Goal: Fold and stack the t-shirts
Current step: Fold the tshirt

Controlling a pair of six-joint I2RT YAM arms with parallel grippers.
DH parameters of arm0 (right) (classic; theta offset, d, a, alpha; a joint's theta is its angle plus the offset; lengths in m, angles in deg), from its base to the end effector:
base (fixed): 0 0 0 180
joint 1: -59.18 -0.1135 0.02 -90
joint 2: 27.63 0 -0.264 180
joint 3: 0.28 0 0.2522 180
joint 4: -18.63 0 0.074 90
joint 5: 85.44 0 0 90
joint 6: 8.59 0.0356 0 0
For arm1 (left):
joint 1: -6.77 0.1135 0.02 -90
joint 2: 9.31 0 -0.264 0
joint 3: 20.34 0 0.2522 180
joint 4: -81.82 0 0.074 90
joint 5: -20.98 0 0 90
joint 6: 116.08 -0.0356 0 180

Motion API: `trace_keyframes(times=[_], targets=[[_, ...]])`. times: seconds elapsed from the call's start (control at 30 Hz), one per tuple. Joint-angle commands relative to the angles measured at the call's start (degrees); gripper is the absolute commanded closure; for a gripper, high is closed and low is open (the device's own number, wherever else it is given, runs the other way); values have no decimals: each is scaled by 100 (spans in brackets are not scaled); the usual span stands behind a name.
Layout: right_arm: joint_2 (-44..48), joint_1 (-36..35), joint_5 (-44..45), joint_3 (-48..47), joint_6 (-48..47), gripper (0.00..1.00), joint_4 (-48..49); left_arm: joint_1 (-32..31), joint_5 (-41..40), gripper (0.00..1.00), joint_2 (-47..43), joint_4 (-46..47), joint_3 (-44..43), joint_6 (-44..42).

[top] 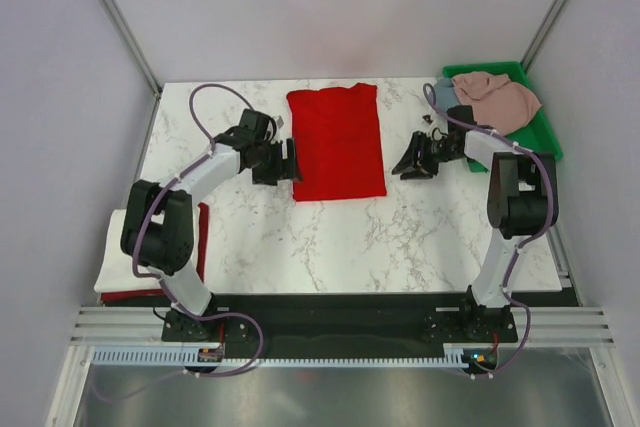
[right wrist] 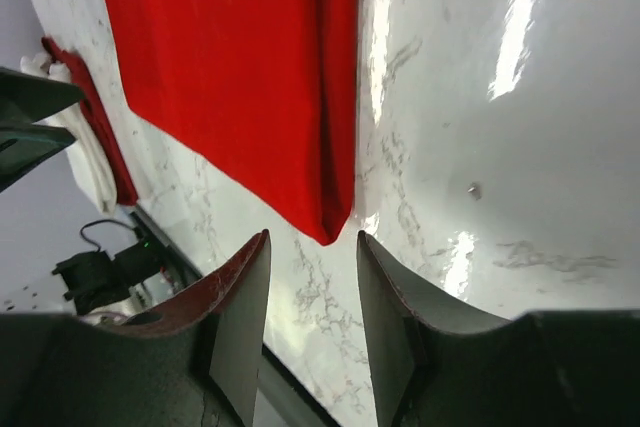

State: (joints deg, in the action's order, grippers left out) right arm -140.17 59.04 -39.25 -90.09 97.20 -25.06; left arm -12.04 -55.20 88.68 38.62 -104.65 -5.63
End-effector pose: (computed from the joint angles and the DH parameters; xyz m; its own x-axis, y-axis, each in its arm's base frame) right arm 0.3936 0.0256 0.1685 -0.9578 0.1940 -0.2123 -0.0188 0.6944 0.7194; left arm 0.3390 -0.1245 0.2244 -0.8954 -0.0534 -0.4421 0.1321 0.9162 -0.3784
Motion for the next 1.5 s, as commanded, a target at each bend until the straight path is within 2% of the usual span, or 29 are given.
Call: trace_keyframes(times=[0.0, 0.37, 0.87, 1.1, 1.23, 1.43, 1.47], targets=[[-93, -100, -697, 266, 362, 52, 321, 70, 762, 18, 176, 157, 234, 477], [-348, -135, -1050, 574, 697, 54, 638, 228, 1333, 28, 703, 526, 419, 847], [-515, -170, -998, 504, 390, 53, 225, 228, 1623, 39, 1266, 684, 199, 1040], [-700, -205, -1015, 416, 442, 54, 216, 228, 1659, 53, 1433, 641, 59, 1058], [-805, -241, -972, 398, 477, 55, 233, 228, 1676, 55, 1477, 588, 23, 1049], [-972, -302, -962, 424, 916, 61, 655, 228, 1641, 59, 1565, 430, -100, 926], [-999, -320, -1015, 451, 995, 64, 803, 228, 1641, 61, 1573, 386, -126, 882]])
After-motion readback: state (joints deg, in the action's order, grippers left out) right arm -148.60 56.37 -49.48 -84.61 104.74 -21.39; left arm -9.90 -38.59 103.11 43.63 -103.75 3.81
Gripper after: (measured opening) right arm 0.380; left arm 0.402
